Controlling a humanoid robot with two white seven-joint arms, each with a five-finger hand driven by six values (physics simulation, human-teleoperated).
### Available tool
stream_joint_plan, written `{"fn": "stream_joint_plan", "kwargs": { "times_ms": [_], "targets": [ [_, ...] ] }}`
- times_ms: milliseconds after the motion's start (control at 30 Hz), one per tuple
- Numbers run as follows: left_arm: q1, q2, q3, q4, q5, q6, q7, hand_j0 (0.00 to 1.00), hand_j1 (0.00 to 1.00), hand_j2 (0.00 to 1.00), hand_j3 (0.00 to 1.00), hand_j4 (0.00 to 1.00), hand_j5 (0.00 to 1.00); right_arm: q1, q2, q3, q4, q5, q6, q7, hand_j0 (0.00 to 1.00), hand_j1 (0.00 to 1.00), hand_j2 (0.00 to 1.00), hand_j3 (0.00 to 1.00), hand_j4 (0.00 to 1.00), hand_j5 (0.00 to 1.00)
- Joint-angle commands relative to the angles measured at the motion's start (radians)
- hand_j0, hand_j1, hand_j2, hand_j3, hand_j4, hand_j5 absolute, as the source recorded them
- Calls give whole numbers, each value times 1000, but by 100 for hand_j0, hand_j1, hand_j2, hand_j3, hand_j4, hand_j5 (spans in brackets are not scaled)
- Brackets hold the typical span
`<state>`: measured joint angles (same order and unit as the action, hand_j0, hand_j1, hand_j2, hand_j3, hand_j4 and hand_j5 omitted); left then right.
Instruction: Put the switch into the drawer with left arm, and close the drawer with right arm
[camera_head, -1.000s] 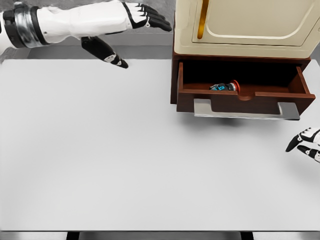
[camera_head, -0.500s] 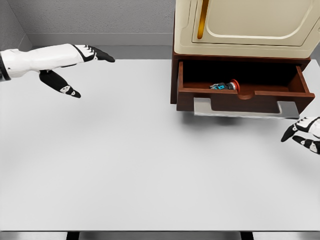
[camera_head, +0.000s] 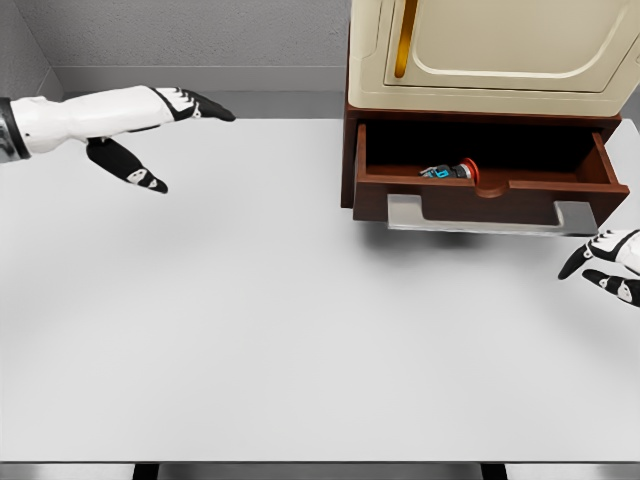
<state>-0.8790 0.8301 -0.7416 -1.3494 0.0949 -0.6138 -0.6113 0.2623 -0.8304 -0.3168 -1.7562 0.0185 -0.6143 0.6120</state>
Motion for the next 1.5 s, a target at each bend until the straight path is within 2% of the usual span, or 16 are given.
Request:
{"fn": "stream_joint_plan", "kwargs": {
  "times_ms": [0,633,1000,1233,1300,1467],
  "targets": [
    [0,-5,5,-4,0,3,0,100,100,100,100,100,100,-2,-1,-1,3,-9,3,-1,49,49,49,49,49,49],
    [37,-12,57,-5,-1,3,0,100,100,100,100,100,100,-38,-3,-1,57,-9,3,-1,51,51,51,51,51,51],
    [38,-26,61,-7,-1,3,0,100,100,100,100,100,100,-37,-3,-7,60,-9,3,-1,52,52,52,52,52,52],
    [44,-26,71,-5,-1,3,0,100,100,100,100,100,100,-15,-6,-11,47,-8,3,-1,53,53,53,53,53,53],
    [44,-26,71,-7,-1,3,0,100,100,100,100,100,100,-6,-27,-16,43,-8,3,-1,53,53,53,53,53,53],
    [44,-25,73,-5,-1,3,0,100,100,100,100,100,100,6,-32,-22,-2,-8,3,-1,53,53,53,53,53,53]
  ]
}}
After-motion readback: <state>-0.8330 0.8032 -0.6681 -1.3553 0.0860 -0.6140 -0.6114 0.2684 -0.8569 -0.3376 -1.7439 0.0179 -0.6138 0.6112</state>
